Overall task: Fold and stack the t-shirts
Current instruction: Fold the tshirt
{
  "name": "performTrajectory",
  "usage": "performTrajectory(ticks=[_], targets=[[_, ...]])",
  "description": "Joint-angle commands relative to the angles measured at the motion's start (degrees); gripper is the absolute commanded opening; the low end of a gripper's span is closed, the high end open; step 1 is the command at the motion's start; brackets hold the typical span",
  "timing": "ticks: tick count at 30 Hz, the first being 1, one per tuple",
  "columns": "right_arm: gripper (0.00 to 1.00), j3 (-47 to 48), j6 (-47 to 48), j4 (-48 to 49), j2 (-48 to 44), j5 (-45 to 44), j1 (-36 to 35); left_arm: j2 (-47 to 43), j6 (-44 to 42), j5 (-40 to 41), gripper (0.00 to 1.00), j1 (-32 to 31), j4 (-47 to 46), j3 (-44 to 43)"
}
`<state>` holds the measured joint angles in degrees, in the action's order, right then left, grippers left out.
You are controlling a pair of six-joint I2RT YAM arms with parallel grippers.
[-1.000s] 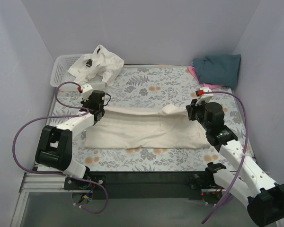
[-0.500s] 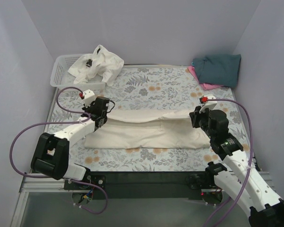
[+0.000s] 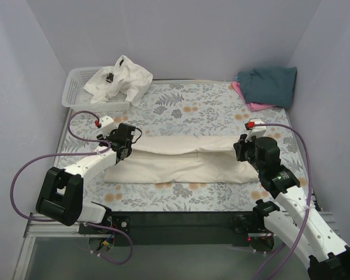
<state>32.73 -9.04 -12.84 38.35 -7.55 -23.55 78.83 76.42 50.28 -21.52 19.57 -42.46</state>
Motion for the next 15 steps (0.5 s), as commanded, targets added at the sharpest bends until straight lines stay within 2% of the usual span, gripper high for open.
performTrajectory(ticks=[1,3,6,7,9,13,15], targets=[[0.01,0.14,-0.63,-0.34,-0.03,-1.06,-0.62,-1.92,6.27,3.94,0.57,-0.28,5.38,-0.08],[0.04,0.67,-0.72,-1.13,0.24,-1.06,-0.79,-2.8,8.38,5.79,0.8,-1.07,7.22,0.01],[0.22,1.28,-0.89,-2.36,0.24,-1.32,-1.06,-5.52,9.36,7.2,0.85,-2.21,7.76,0.18],[0.32,1.37,-0.98,-2.63,-0.2,-1.41,-1.32,-6.66,9.36,7.37,0.85,-2.39,7.76,0.09],[0.42,1.72,-0.98,-3.15,-0.64,-2.2,-1.41,-7.28,8.49,6.85,0.86,-2.83,6.97,-0.34],[0.5,2.16,-0.46,-2.19,0.14,-2.82,-1.41,-5.1,4.89,4.57,0.87,-3.09,3.03,-2.62],[0.51,2.16,-0.28,-0.17,3.56,-1.34,-1.5,-2.21,2.86,2.47,0.87,-3.53,-0.91,-3.33]])
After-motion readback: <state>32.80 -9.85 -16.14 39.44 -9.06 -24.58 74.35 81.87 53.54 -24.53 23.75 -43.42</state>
